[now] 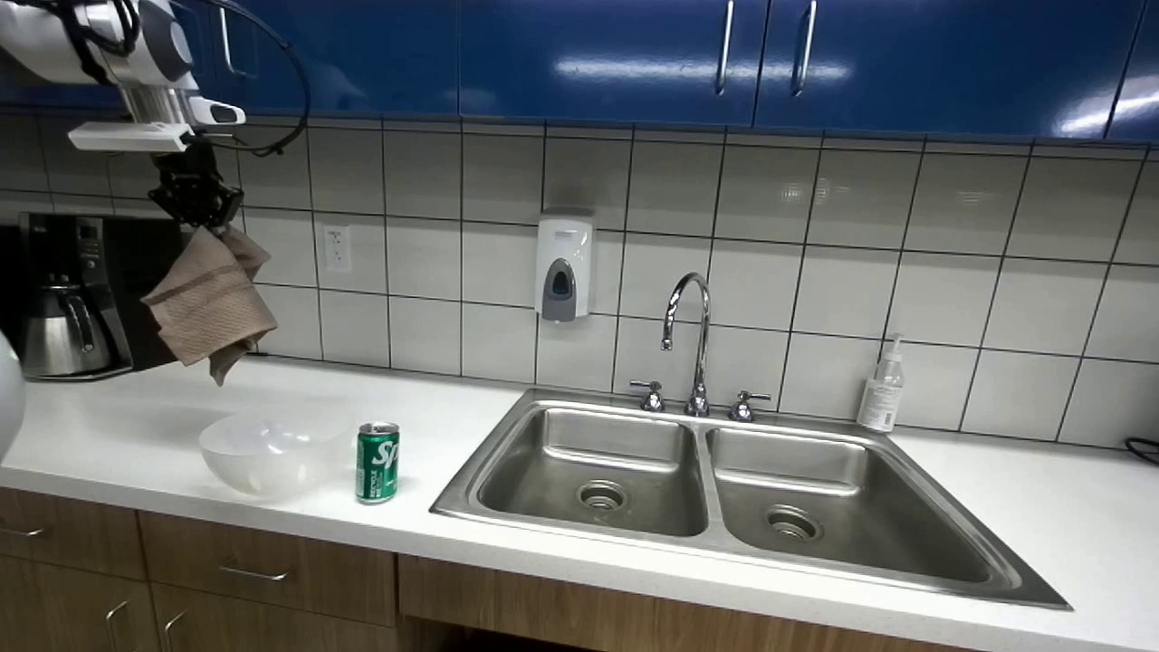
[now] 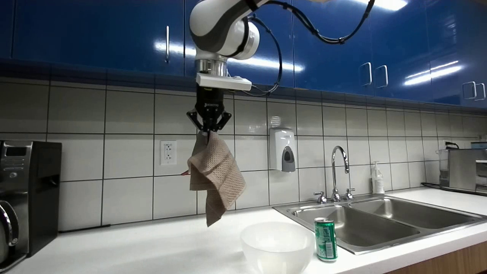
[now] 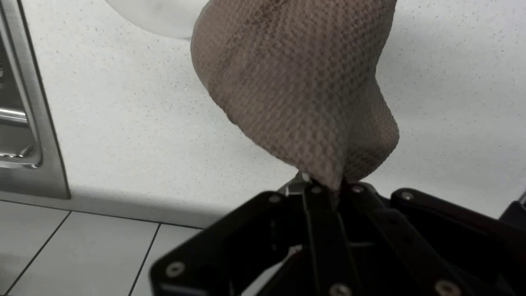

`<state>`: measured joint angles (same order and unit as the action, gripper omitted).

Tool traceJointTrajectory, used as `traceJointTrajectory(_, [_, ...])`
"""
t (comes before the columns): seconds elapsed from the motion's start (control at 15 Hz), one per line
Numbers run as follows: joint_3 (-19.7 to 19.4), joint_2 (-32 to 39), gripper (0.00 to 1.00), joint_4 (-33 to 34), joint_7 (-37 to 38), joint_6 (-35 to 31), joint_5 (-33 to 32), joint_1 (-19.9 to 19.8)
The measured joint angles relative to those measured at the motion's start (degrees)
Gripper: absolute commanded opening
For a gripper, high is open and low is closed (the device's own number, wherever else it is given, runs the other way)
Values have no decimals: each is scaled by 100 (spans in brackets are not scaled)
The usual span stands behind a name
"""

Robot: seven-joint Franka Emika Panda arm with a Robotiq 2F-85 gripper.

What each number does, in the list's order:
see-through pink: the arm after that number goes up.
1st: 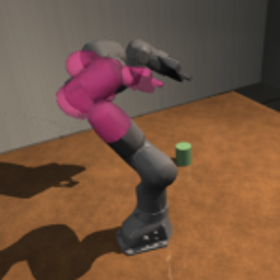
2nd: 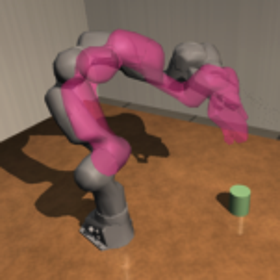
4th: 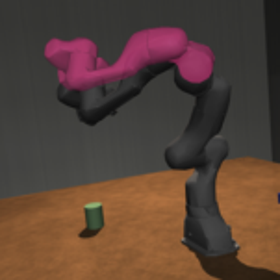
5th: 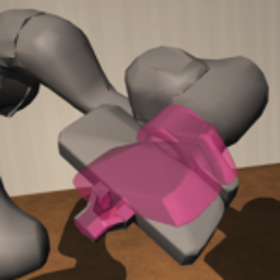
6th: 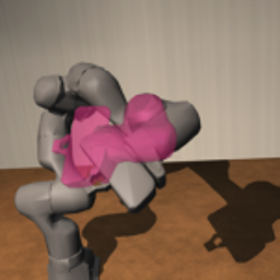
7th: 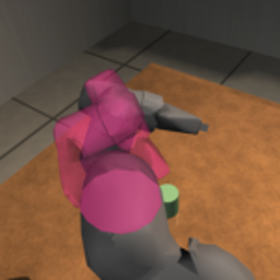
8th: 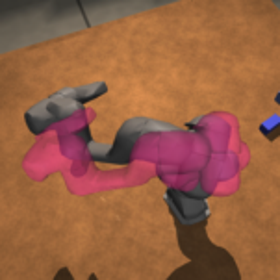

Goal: Put the towel in the bowl

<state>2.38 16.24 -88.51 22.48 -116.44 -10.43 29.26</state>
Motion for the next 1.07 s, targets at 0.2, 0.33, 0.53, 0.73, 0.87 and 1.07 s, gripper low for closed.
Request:
traceJointTrajectory(0.2, [112,-316,1,-444,29,-1,-2,-281])
traceJointTrajectory(0.33, [151,-500,1,-707,54,-3,-2,-484])
traceJointTrajectory(0.53, [168,-759,1,-1078,75,-4,-2,-742])
traceJointTrajectory(0.73, [178,-1014,1,-1416,100,-3,-2,-927])
traceJointTrajectory(0.87, [203,-1192,1,-1624,107,-3,-2,-1019])
traceJointTrajectory(1.07, [277,-1450,1,-1927,118,-3,-2,-1124])
